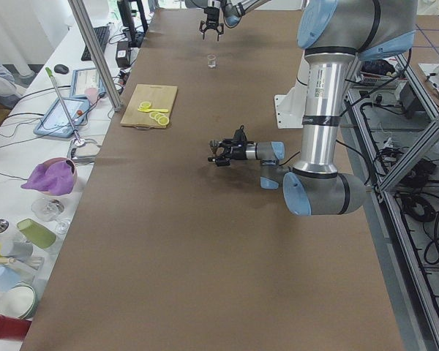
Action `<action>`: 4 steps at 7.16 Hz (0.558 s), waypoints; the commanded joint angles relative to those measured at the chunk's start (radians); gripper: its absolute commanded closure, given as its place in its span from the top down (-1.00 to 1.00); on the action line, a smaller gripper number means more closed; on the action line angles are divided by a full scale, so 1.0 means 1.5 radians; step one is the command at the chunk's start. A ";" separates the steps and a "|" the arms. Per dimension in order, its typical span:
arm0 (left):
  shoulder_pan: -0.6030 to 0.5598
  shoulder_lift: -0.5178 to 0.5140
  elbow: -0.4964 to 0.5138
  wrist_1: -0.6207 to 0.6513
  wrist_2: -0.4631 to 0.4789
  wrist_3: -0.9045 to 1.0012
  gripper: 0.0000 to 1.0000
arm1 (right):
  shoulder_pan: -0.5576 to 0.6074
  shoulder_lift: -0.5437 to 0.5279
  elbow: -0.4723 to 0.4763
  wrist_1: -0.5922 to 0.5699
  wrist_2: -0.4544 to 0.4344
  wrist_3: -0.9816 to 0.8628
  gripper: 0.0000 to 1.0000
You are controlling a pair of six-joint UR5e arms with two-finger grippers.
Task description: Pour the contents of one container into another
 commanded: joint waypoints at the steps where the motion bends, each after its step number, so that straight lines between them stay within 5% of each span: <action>1: -0.012 -0.019 0.016 0.004 0.000 -0.005 0.82 | -0.019 0.030 -0.043 0.079 -0.009 0.065 0.97; 4: -0.012 -0.010 0.010 0.008 0.000 -0.040 -0.11 | -0.068 0.056 -0.098 0.186 -0.050 0.134 0.98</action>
